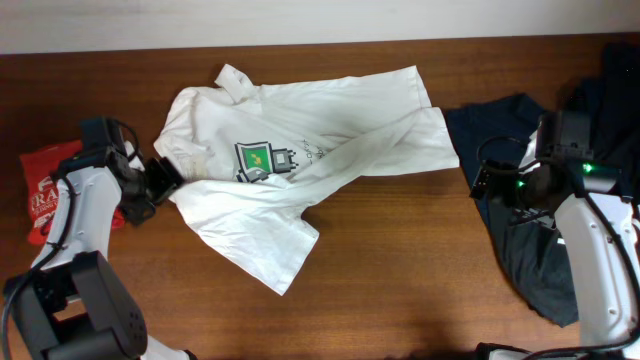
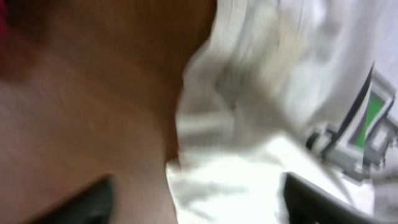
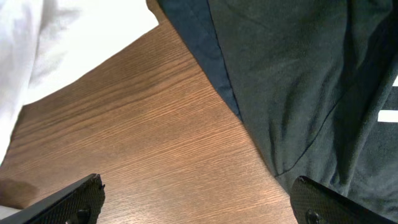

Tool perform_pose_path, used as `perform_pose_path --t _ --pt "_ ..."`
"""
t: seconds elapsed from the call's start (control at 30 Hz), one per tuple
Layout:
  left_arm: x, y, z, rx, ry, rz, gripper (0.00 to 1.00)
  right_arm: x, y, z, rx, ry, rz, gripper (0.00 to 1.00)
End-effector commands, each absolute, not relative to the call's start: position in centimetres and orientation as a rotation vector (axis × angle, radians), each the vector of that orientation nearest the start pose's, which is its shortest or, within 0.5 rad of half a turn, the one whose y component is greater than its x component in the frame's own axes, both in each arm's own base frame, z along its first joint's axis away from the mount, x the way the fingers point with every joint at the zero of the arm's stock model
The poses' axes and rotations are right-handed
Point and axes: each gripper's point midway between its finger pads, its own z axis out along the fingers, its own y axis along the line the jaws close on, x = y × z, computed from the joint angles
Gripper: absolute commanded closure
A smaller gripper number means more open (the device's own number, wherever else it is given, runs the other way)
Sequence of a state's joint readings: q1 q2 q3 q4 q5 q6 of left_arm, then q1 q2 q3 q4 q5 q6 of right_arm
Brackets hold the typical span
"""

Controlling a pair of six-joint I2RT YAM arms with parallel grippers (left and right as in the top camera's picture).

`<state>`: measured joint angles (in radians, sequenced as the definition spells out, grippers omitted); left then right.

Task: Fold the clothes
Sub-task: 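Drag the T-shirt left with the left gripper, spreading it on the table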

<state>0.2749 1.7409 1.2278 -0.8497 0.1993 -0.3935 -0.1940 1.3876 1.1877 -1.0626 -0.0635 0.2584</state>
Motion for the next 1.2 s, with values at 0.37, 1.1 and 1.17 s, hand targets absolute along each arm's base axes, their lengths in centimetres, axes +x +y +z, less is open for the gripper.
perform_pose_path --t 0.37,1.1,1.17 --pt "26.0 -4.7 1.6 -0.631 3.201 -0.313 0.01 29.6 -5.1 14.5 0.643 2.778 0.081 0.01" --pt "29.2 -6.9 -1.8 -0.451 2.999 -0.372 0.85 29.7 -5.1 14.5 0.643 2.778 0.082 0.01" --pt "29.2 -6.9 -1.8 -0.451 3.0 -0.372 0.99 29.6 -5.1 14.5 0.643 2.778 0.082 0.01"
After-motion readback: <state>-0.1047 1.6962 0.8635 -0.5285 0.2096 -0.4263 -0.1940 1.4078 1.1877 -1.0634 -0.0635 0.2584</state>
